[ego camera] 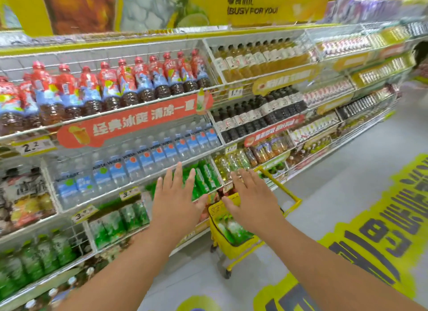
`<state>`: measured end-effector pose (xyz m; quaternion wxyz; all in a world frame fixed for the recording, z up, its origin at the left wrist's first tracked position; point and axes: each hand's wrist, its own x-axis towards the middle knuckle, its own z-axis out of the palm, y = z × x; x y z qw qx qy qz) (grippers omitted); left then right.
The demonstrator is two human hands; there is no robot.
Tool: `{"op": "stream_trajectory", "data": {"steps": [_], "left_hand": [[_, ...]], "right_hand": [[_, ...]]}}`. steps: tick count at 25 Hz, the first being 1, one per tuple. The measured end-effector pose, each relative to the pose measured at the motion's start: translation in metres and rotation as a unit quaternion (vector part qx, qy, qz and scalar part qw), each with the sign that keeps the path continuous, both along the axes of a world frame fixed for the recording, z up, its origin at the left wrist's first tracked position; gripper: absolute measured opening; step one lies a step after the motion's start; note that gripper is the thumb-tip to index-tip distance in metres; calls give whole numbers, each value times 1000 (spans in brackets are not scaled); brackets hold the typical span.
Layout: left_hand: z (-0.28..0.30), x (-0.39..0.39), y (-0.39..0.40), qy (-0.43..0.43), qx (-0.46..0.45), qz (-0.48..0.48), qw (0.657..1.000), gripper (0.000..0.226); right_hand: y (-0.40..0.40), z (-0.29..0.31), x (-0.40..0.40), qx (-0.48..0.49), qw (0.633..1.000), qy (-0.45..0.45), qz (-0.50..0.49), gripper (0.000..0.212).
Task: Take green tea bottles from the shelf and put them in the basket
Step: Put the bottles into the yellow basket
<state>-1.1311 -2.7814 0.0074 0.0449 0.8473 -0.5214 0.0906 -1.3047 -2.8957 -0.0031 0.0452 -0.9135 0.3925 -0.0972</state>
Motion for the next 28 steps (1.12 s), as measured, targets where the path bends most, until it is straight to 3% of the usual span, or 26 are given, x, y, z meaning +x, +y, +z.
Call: {"op": "stream_trajectory", "data": {"steps": [8, 17, 23, 28], "left_hand": [[-7, -55, -161, 21, -16, -3, 1000, 85], [-60, -23, -343, 52, -1, -44, 998, 80], [-78, -1, -407, 66, 7, -26, 997, 77], [-112, 13, -428, 88, 18, 42, 995, 77]], "right_hand": [[-167, -8, -52, 6, 1000, 12, 4, 78], [-311, -43, -21, 34, 999, 34, 8, 79], [-377, -61, 12, 62, 995, 67, 33, 80], [-424, -96, 40, 73, 991, 69, 89, 87]]}}
